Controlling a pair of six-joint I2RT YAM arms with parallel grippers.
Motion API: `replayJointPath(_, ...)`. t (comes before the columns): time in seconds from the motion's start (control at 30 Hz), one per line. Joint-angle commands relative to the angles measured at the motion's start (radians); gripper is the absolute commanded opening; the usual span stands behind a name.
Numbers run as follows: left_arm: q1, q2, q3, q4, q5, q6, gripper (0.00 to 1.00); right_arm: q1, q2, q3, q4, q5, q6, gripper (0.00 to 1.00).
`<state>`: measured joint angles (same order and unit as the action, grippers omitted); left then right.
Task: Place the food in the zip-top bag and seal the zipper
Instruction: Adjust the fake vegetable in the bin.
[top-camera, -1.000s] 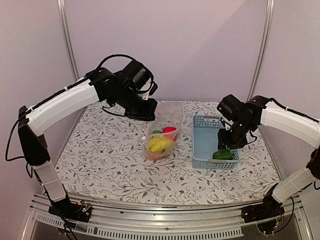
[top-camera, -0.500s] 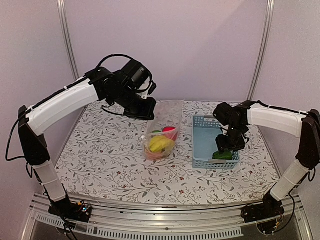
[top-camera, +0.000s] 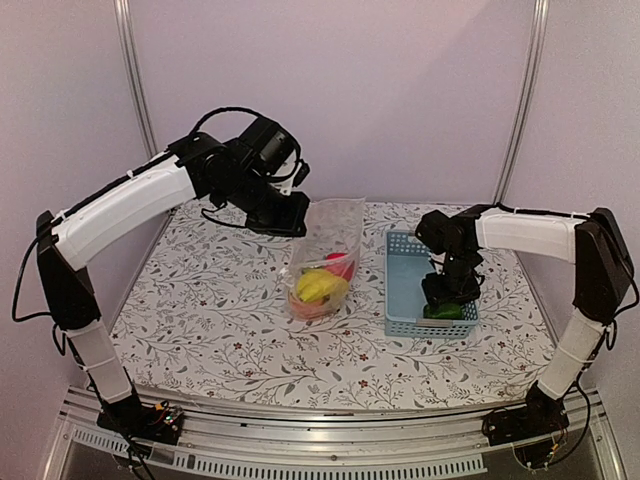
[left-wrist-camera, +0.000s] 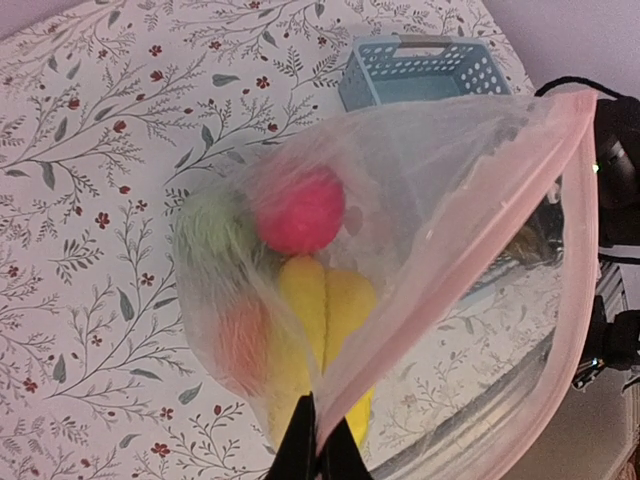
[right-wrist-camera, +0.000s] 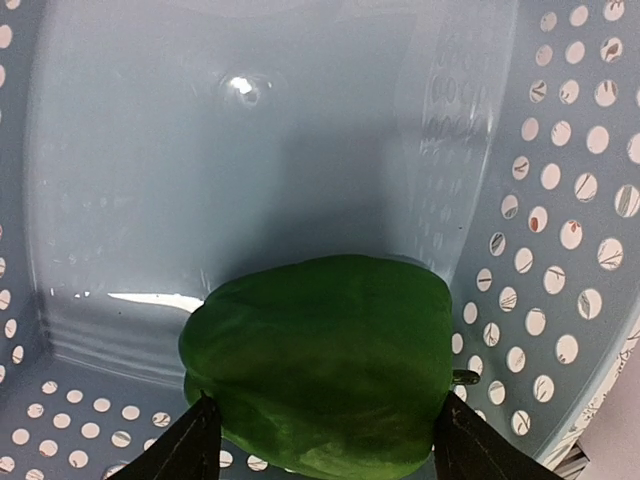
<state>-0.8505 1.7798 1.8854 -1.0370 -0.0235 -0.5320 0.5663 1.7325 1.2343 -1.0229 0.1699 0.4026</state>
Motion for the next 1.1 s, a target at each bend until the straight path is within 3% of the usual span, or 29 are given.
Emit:
replayJointPath(0.0,0.023,0.011,0.044,0.001,0.015,0.012,0.0,-0.006,0.071,0.039,0.056,-0.019,0.005,0.71)
replayJointPath(0.27,0.031,0.036,0.077,-0.007,0.016,0.013,0.0,-0.005,0.191,0.247,0.108,-0.086,0.065,0.68)
replayJointPath(0.43,0.033,0.021,0.075,-0.017,0.016,0.012,0.0,-0.009,0.132,0.34,0.048,-0.128,0.065,0.73)
replayJointPath(0.6,0.033,0.003,0.045,-0.012,0.016,0.006,0.0,-0.049,0.097,0.345,0.071,-0.108,0.009,0.75)
replayJointPath(0.83,0.034,-0.021,0.021,-0.011,0.016,0.001,0.0,-0.083,0.183,0.351,0.172,-0.111,0.039,0.68)
replayJointPath(1.07,0.034,-0.036,0.004,-0.008,0.014,0.001,0.0,-0.086,0.251,0.33,0.201,-0.16,0.053,0.7)
